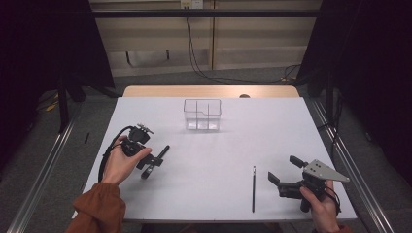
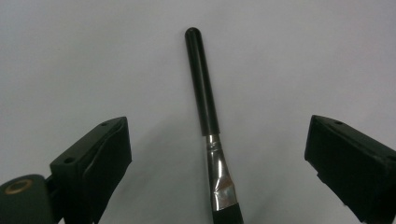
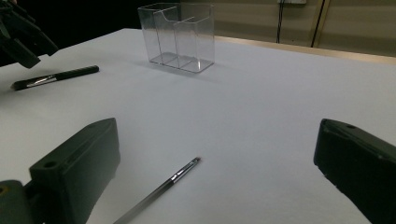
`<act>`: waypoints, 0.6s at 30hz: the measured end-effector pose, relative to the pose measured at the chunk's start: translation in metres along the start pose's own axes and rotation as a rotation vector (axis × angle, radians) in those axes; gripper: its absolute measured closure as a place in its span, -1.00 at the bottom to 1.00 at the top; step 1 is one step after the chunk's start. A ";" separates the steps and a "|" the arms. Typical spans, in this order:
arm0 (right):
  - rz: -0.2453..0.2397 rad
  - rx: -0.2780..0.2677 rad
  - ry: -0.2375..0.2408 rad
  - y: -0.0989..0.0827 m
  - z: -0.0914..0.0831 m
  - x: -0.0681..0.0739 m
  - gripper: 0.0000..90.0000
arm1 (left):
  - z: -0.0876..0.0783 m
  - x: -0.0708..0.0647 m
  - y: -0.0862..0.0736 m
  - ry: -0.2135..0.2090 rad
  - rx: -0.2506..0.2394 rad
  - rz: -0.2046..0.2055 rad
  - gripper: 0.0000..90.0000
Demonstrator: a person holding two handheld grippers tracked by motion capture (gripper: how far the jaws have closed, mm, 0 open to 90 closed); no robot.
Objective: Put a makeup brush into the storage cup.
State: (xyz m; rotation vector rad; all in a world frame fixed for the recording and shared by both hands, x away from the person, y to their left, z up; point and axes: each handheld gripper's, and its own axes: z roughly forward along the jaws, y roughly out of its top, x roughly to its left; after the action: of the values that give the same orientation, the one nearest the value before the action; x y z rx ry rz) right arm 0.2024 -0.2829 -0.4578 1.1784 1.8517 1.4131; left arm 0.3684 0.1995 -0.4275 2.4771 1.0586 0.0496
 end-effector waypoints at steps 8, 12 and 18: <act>-0.003 0.014 -0.001 0.000 0.001 0.000 -1.00 | 0.008 -0.001 0.001 0.009 0.061 -0.011 -0.86; -0.006 0.014 0.000 -0.001 0.001 0.000 -1.00 | 0.015 -0.002 0.003 0.062 0.154 0.014 -0.87; -0.008 0.013 0.004 0.000 0.001 0.000 -1.00 | 0.019 0.002 0.005 0.058 0.163 -0.002 -0.88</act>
State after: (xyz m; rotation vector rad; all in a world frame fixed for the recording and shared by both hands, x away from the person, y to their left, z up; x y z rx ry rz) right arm 0.2031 -0.2825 -0.4586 1.1741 1.8695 1.4022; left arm 0.3770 0.1902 -0.4432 2.6341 1.1303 0.0366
